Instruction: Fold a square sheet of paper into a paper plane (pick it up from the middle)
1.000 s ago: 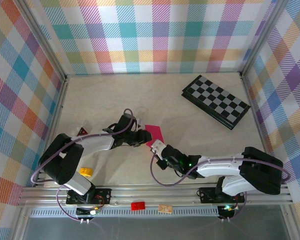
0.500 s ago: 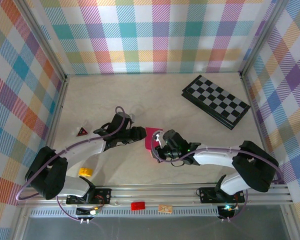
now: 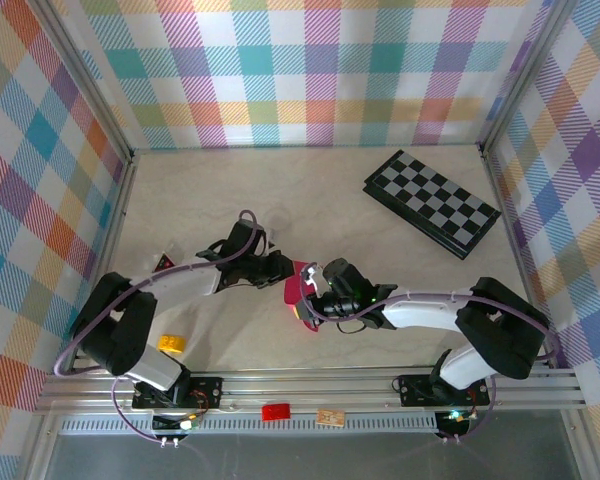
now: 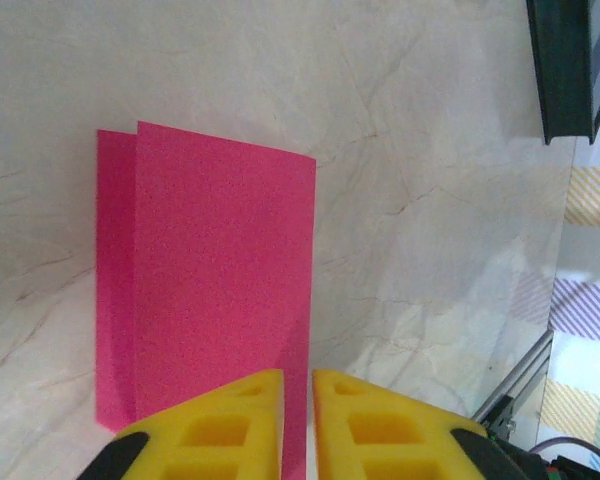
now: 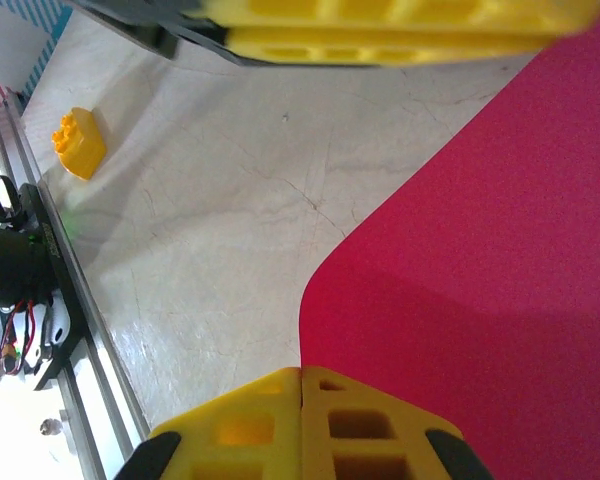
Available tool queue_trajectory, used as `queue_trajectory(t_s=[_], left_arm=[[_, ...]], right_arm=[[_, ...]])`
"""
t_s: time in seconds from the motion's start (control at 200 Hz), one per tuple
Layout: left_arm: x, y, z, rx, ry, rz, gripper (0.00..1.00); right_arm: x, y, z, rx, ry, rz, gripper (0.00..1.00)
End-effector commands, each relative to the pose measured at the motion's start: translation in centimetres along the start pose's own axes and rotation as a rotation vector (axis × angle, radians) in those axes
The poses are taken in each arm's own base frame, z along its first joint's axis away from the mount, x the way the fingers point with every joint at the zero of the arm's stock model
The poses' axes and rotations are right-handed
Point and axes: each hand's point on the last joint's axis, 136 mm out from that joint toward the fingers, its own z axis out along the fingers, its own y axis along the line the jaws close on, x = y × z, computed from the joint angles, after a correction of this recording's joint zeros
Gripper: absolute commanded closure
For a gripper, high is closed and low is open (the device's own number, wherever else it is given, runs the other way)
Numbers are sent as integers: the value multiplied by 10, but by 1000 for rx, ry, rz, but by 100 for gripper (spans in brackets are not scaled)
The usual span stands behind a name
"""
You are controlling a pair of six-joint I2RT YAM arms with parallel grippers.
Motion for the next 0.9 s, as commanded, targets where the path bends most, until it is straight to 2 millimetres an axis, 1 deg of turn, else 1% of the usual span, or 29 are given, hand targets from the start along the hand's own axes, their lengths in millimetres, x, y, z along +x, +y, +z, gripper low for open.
queue_trajectory(t_s=[0.0,0.07,0.245,0.44,0.51,0.55,0.595,0.775,0.895], left_arm=[[-6,-13,7,67,31,-6,87],[-5,-11,15,64,59,-12,89],[-9,-6,25,33,79,10,89],[-6,19,40,-76,113,43,89],[-4,35,43,-154,134,61,89],[-3,43,45,-188,145,69,91],[-1,46,47,-195,157,76,93],[9,62,55,-209,181,54,93],[12,70,57,-225,184,47,93]], right_arm=[[1,-3,0,-2,-13,16,94],[2,-5,1,9,-5,13,94],[4,-5,3,7,11,17,94],[5,-2,5,-11,20,20,94],[4,-2,6,-12,20,22,94],[4,-2,6,-14,22,21,94],[4,-2,7,-15,23,21,94],[3,-3,10,-10,34,23,94],[2,-12,9,2,39,52,94]])
